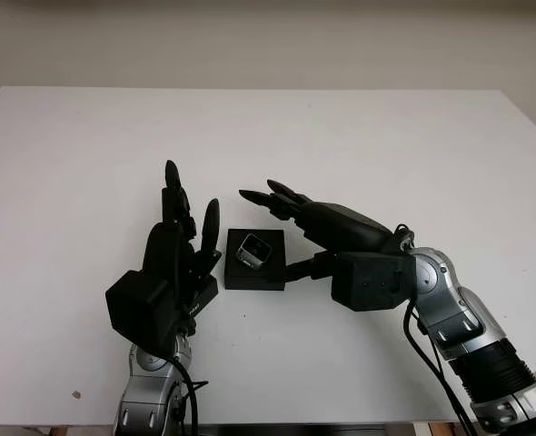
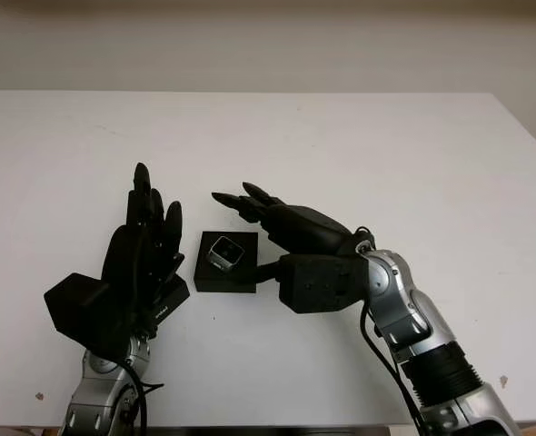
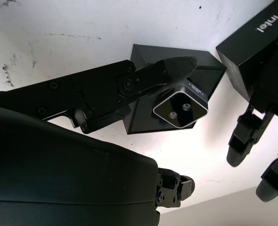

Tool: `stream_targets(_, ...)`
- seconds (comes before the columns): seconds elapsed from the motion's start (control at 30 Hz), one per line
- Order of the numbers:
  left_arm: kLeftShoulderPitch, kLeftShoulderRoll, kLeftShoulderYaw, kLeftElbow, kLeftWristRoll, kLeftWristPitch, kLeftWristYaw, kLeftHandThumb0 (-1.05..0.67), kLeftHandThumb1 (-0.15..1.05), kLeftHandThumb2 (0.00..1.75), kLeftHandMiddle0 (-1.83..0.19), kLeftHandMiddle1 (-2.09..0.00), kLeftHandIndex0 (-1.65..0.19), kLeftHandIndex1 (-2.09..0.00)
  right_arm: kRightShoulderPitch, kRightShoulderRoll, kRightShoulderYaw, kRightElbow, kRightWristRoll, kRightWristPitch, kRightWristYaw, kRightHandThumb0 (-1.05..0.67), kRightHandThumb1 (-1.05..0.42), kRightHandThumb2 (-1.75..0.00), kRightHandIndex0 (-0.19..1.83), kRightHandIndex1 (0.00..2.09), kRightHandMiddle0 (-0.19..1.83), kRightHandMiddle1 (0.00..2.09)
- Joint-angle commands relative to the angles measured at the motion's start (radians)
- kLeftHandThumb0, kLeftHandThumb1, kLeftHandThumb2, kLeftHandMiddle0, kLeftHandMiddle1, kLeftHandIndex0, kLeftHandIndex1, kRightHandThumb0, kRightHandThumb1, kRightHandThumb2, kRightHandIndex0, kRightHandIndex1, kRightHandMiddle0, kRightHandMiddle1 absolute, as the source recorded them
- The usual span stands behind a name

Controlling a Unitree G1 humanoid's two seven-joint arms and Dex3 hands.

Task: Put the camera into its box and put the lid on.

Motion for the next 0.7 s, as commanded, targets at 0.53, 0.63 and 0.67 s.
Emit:
stream_targets(0.53,0.085,0.047,0.046,-0.116,-0.02,0.069,-0.025,-0.71,1.05,0.52,0.19,-0.04,0.19,-0.03,-0.441,-0.059,-0.109,0.476,0.138,-0.472,0.132,-0.55,-0.82,-0.05,0.35,0.25,0.21,0.7)
stream_targets(0.63,0.099,0.047,0.05,-0.14,-0.025,0.083,-0.023,-0.71,1.05,0.52,0.19,-0.04,0.19,-0.04,-0.444,-0.07,-0.1,0.476,0.077,-0.518,0.075,-0.58,-0.82,-0.05,0.36,0.26,0.21,0.76)
stream_targets(0.67,0.103,0.046,0.051,-0.148,-0.025,0.088,-0.021,-0.71,1.05,0.51,0.19,-0.05,0.18,-0.04,-0.436,-0.073,-0.098,0.463,0.063,-0.521,0.063,-0.59,-0.82,-0.06,0.35,0.27,0.19,0.79)
